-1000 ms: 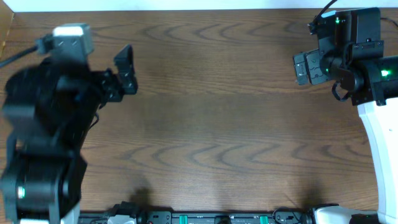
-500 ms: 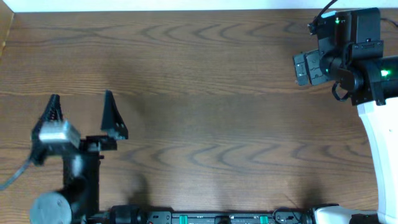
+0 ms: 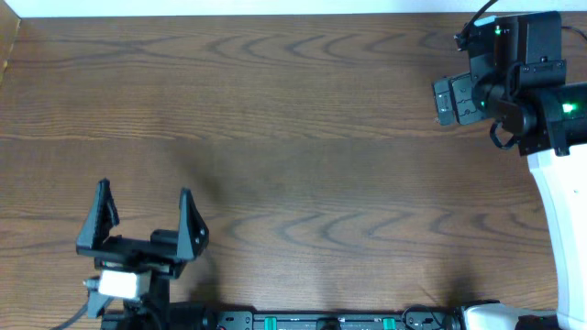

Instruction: Untangle cables

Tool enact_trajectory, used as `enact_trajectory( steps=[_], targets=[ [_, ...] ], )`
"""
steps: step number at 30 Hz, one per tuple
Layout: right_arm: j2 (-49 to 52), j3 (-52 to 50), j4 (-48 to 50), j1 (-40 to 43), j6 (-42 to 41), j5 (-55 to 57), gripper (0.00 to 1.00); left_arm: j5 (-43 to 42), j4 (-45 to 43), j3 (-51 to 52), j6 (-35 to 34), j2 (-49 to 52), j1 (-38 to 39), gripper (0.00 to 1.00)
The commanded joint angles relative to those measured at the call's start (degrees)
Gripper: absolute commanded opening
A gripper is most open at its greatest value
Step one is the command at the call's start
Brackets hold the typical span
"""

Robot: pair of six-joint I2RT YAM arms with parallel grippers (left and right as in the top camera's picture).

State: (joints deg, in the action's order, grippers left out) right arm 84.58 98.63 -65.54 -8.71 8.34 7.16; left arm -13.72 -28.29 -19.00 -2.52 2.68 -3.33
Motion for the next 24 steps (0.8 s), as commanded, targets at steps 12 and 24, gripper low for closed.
enact_trajectory(
  steps=[12, 24],
  targets=[
    [-0.9, 0.6, -0.1, -0.3, -0.6, 0.2, 0.99, -0.7, -8.5, 8.5, 1.0, -2.6, -0.3, 0.99],
    [-0.9, 0.6, -0.1, -0.3, -0.6, 0.2, 0.99, -0.8, -9.2, 18.8, 1.0, -2.6, -0.3, 0.99]
  ],
)
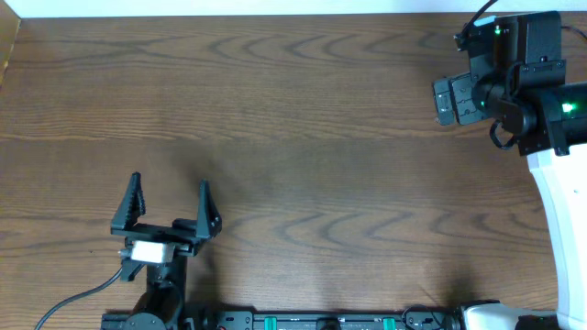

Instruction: Untangle cables

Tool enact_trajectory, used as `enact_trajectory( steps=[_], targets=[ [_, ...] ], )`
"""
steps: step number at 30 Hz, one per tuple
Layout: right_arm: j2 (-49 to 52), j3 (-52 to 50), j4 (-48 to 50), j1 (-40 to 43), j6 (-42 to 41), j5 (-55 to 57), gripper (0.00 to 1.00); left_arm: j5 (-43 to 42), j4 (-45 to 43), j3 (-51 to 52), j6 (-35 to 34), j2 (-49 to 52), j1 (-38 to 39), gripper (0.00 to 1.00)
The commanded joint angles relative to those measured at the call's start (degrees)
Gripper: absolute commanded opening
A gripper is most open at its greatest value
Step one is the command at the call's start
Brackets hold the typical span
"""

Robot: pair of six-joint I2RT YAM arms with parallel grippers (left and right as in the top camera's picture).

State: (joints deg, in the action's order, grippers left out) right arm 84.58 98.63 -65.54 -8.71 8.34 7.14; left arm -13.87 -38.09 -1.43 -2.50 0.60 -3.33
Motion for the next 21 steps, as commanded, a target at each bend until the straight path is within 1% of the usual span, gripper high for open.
enact_trajectory(
  steps=[1, 4, 11, 21],
  targets=[
    [-0.9, 0.6, -0.1, -0.3, -0.6, 0.2, 0.99, -0.7, 1.3, 1.2, 0.9, -0.5, -0.3, 0.99],
    [-0.9, 0.6, -0.1, -0.3, -0.6, 0.2, 0.99, -0.7, 3.1, 1.2, 1.0, -0.5, -0.3, 0.99],
    [-0.9, 0.6, -0.1, -0.3, -0.6, 0.2, 0.99, -0.7, 14.9, 1.2, 1.0, -0.5, -0.3, 0.99],
    [-0.9, 0.6, -0.1, -0.3, -0.6, 0.2, 0.99, -0.7, 26.8, 1.2, 1.0, -0.5, -0.3, 0.99]
  ],
)
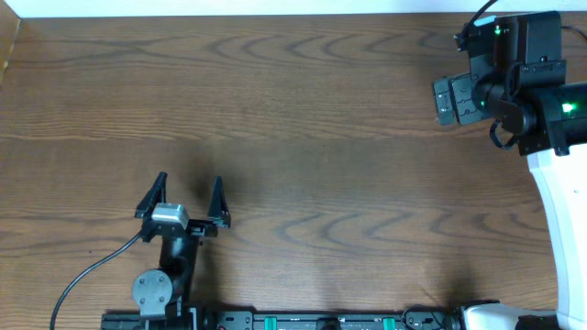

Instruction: Untangle cables

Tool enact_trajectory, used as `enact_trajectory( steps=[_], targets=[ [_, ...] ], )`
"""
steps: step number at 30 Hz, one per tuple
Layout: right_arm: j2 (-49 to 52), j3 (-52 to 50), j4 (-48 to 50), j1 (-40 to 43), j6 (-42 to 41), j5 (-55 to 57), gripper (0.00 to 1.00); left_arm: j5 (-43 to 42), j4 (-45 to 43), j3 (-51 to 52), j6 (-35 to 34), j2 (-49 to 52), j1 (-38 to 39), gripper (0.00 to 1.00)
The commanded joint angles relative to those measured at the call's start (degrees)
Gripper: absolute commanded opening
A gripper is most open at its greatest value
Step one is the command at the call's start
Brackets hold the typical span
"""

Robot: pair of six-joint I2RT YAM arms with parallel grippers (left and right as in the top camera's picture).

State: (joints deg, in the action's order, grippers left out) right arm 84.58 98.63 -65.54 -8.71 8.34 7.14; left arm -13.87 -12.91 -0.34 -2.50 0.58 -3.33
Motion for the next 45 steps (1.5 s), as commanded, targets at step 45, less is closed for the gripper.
enact_trajectory(
  steps=[45],
  targets=[
    [-0.9, 0.6, -1.1, -0.3, -1.4, -1.2, 0.99, -0.7, 15.7, 0.1, 1.0, -0.3, -0.3, 0.99]
  ],
)
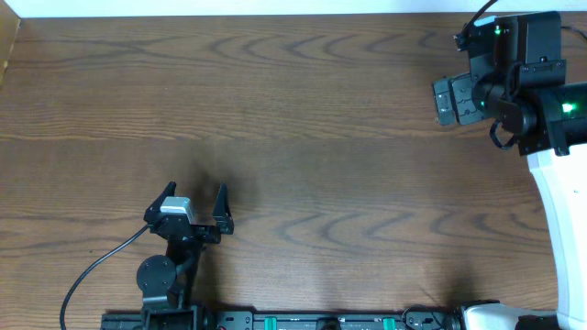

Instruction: Untangle cables

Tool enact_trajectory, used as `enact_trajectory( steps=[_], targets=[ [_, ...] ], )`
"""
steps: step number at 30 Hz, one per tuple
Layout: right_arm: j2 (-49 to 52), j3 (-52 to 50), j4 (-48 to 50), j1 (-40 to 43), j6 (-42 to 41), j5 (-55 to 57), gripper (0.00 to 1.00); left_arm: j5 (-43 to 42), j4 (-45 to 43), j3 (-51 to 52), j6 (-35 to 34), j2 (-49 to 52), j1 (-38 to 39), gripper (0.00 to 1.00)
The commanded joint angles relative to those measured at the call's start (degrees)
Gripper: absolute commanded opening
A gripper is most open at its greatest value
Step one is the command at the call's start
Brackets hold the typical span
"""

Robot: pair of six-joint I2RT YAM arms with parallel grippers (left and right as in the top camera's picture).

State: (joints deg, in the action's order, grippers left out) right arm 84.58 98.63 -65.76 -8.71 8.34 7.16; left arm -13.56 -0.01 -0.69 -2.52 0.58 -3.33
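Note:
No tangled cables show anywhere on the brown wooden table (303, 119) in the overhead view. My left gripper (195, 190) stands open near the front left, fingers pointing toward the far edge, with nothing between them. The right arm (514, 78) is folded at the far right corner. Its gripper end (451, 99) faces left, and the fingers cannot be made out.
A thin black lead (96, 273) runs from the left arm's wrist down to the front left edge. A black rail with green markings (321, 321) lines the front edge. The white arm base (555, 220) stands along the right side.
The left gripper has shifted slightly to the right and toward the front edge, still open and empty. The right arm has not moved.
The left gripper began wide open at the front left corner. At each later moment it stood further right and a little further from the front edge, ending near the left-centre front. It stayed open and empty throughout. The right arm stayed folded at the far right.

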Motion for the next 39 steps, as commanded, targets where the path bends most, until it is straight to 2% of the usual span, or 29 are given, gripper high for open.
enact_trajectory(
  steps=[1, 5, 6, 11, 12, 14, 17, 19, 28, 34, 39],
  targets=[
    [-0.9, 0.6, -0.9, -0.3, -3.2, -3.6, 0.99, -1.0, 2.8, 0.5, 1.0, -0.3, -0.3, 0.99],
    [-1.0, -0.7, 1.2, -0.6, -14.1, -4.9, 0.99, -1.0, 2.8, 0.5, 1.0, -0.3, -0.3, 0.99],
    [-1.5, -1.9, 4.5, -1.1, -17.2, -4.0, 0.99, -1.0, 2.8, 0.5, 1.0, -0.3, -0.3, 0.99],
    [-6.6, -16.0, 30.1, -5.9, -14.6, -4.1, 0.99, -1.0, 2.8, 0.5, 1.0, -0.3, -0.3, 0.99],
    [-9.3, -23.6, 40.5, -7.4, -13.8, -4.1, 0.99, -1.0, 2.8, 0.5, 1.0, -0.3, -0.3, 0.99],
    [-12.8, -32.6, 51.8, -8.0, -13.9, -4.1, 0.99, -1.0, 2.8, 0.5, 1.0, -0.3, -0.3, 0.99],
    [-18.1, -44.8, 64.3, -7.9, -14.1, -4.1, 0.99, -1.0, 2.8, 0.5, 1.0, -0.3, -0.3, 0.99],
    [-21.5, -50.8, 68.5, -7.4, -14.1, -4.1, 0.99, -1.0, 2.8, 0.5, 1.0, -0.3, -0.3, 0.99],
    [-43.4, -70.4, 70.9, 3.4, -14.0, -4.1, 0.99, -1.0, 2.8, 0.5, 1.0, -0.3, -0.3, 0.99],
    [-60.2, -80.5, 72.5, 4.9, -7.1, -4.0, 0.99, -1.0, 2.8, 0.5, 1.0, -0.3, -0.3, 0.99],
    [-65.3, -84.1, 73.7, 5.4, -6.6, -4.1, 0.99, -1.0, 2.8, 0.5, 1.0, -0.3, -0.3, 0.99]
  ],
)
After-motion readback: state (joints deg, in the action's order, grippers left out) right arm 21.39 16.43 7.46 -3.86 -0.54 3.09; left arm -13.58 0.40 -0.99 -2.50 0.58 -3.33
